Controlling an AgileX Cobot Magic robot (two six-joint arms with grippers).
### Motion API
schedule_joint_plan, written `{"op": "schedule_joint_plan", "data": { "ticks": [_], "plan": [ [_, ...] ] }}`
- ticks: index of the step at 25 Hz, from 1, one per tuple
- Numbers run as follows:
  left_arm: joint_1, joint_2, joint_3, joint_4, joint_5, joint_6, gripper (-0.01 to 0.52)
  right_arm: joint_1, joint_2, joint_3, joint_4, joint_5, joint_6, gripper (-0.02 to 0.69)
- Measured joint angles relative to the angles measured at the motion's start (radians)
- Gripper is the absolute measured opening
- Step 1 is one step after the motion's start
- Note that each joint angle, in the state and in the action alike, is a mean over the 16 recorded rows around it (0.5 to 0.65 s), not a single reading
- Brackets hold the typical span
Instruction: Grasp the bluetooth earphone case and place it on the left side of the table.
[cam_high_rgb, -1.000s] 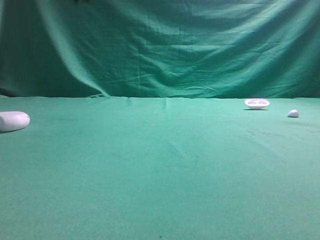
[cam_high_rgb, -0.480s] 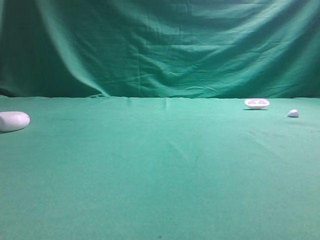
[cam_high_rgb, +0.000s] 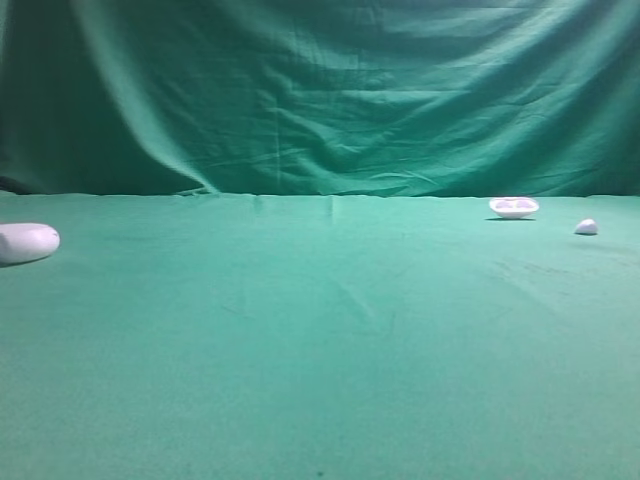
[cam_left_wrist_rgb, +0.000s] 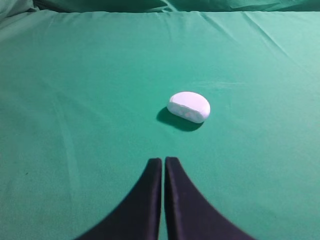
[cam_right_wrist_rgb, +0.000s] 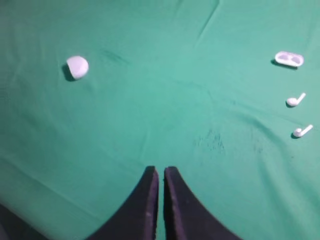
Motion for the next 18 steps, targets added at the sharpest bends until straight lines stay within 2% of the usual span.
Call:
{"op": "schedule_joint_plan", "data": {
  "ticks": [10,14,18],
  "plan": [
    [0.0,0.0,0.0,0.0,0.0,0.0,0.0,-0.017,-0.251,0.271,0.029,-0.104,-0.078,0.0],
    [0.0,0.0,0.0,0.0,0.0,0.0,0.0,-0.075,-0.294,0.386,0.034,-0.232,-0.137,0.0],
    [0.0,0.0,0.0,0.0,0.0,0.0,0.0,-0.182,-0.347,0.54,0.044,-0.427,-0.191,0.0]
  ]
}}
